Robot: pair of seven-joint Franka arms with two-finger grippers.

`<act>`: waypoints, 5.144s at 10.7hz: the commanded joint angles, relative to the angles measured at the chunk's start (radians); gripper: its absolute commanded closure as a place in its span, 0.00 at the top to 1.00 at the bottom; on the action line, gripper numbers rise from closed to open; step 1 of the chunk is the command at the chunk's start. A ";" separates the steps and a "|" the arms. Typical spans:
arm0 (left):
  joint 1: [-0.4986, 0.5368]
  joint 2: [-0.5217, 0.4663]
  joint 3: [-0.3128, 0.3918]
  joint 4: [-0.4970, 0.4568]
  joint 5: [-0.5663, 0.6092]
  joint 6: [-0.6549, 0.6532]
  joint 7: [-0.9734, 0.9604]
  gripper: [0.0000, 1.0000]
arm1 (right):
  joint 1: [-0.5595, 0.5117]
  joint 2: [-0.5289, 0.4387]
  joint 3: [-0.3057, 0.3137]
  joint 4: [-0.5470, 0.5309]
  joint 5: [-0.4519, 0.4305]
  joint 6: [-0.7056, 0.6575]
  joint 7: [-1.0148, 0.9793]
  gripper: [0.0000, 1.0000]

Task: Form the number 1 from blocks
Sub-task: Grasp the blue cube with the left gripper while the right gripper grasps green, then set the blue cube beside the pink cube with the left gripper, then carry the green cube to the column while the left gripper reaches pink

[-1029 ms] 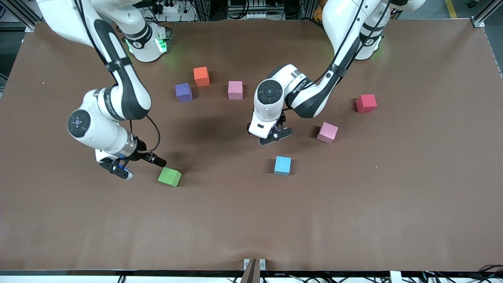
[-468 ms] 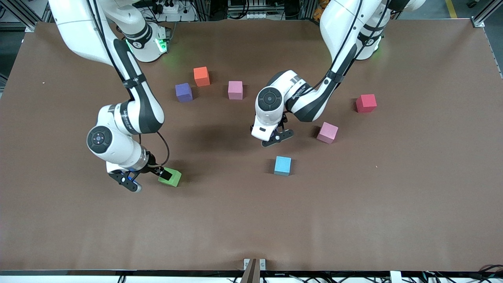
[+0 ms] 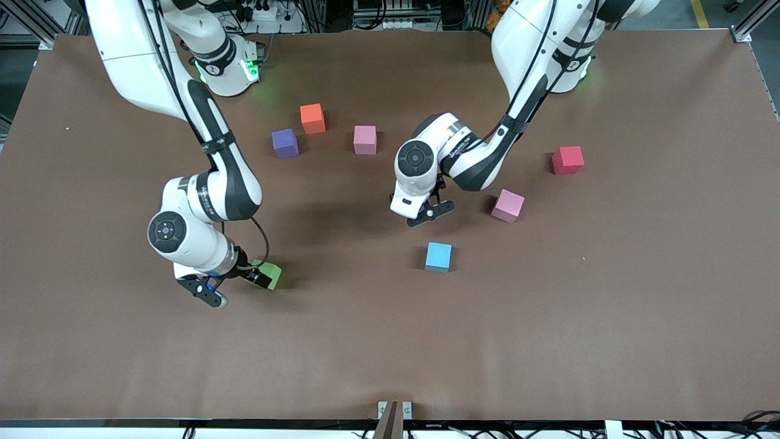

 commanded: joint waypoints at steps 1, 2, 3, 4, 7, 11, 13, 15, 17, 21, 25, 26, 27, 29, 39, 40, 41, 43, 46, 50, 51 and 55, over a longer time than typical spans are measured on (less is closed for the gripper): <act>-0.005 -0.003 -0.003 0.002 0.029 0.000 -0.092 0.00 | 0.022 0.034 -0.014 0.039 -0.016 -0.016 0.015 1.00; -0.005 -0.007 -0.003 0.004 0.029 0.000 -0.093 0.00 | 0.025 0.040 -0.014 0.039 -0.016 -0.015 -0.001 1.00; -0.004 -0.010 -0.003 0.007 0.029 -0.001 -0.093 0.00 | 0.025 0.043 -0.014 0.039 -0.016 -0.015 -0.002 1.00; -0.007 -0.015 -0.003 0.010 0.031 -0.001 -0.093 0.00 | 0.027 0.052 -0.014 0.037 -0.016 -0.009 -0.005 1.00; -0.065 -0.076 -0.014 -0.005 0.031 -0.059 -0.094 0.00 | 0.025 0.071 -0.014 0.027 -0.014 0.030 -0.036 0.94; -0.168 -0.286 -0.098 -0.230 0.017 -0.103 -0.154 0.00 | 0.025 0.081 -0.014 0.026 -0.010 0.030 -0.039 0.59; -0.166 -0.329 -0.193 -0.263 -0.024 -0.103 -0.168 0.00 | 0.025 0.072 -0.012 0.026 -0.007 0.024 -0.044 0.55; -0.171 -0.317 -0.281 -0.261 -0.029 -0.061 -0.175 0.00 | 0.025 0.013 -0.014 -0.013 -0.008 0.004 -0.071 0.56; -0.205 -0.279 -0.296 -0.263 -0.006 0.033 -0.183 0.00 | 0.027 -0.061 -0.014 -0.088 -0.011 0.010 -0.128 0.57; -0.240 -0.141 -0.292 -0.219 0.087 0.117 -0.185 0.00 | 0.068 -0.150 -0.015 -0.197 -0.014 0.016 -0.134 0.58; -0.240 -0.030 -0.270 -0.127 0.153 0.117 -0.197 0.00 | 0.076 -0.182 -0.014 -0.214 -0.014 0.010 -0.134 0.59; -0.234 -0.012 -0.258 -0.101 0.165 0.117 -0.195 0.00 | 0.077 -0.198 -0.014 -0.214 -0.014 0.007 -0.134 0.59; -0.238 0.003 -0.237 -0.076 0.167 0.117 -0.195 0.00 | 0.083 -0.208 -0.014 -0.214 -0.014 0.002 -0.134 0.59; -0.240 0.014 -0.235 -0.062 0.169 0.117 -0.191 0.00 | 0.090 -0.228 -0.014 -0.222 -0.014 0.002 -0.134 0.59; -0.242 -0.004 -0.221 -0.064 0.175 0.046 -0.188 1.00 | 0.142 -0.313 -0.012 -0.311 -0.013 0.008 -0.137 0.59; -0.245 -0.025 -0.223 -0.064 0.175 0.016 -0.191 1.00 | 0.151 -0.317 -0.012 -0.323 -0.013 0.013 -0.130 0.59; -0.245 -0.054 -0.226 -0.062 0.173 -0.006 -0.207 1.00 | 0.153 -0.325 -0.012 -0.331 -0.011 0.013 -0.130 0.59; -0.239 -0.111 -0.224 -0.061 0.170 -0.012 -0.240 1.00 | 0.153 -0.337 -0.009 -0.346 -0.010 0.013 -0.128 0.59; -0.152 -0.176 -0.220 -0.027 0.173 -0.099 -0.255 1.00 | 0.163 -0.337 -0.008 -0.348 -0.010 0.008 -0.123 0.59; 0.131 -0.213 -0.221 -0.024 0.176 -0.135 -0.104 1.00 | 0.243 -0.339 0.005 -0.348 -0.002 0.010 -0.059 0.59; 0.183 -0.225 -0.221 -0.027 0.176 -0.135 -0.056 1.00 | 0.287 -0.336 0.005 -0.346 -0.002 0.013 -0.016 0.59; 0.369 -0.326 -0.223 -0.181 0.198 -0.130 0.230 1.00 | 0.476 -0.324 0.006 -0.390 -0.002 0.094 0.128 0.59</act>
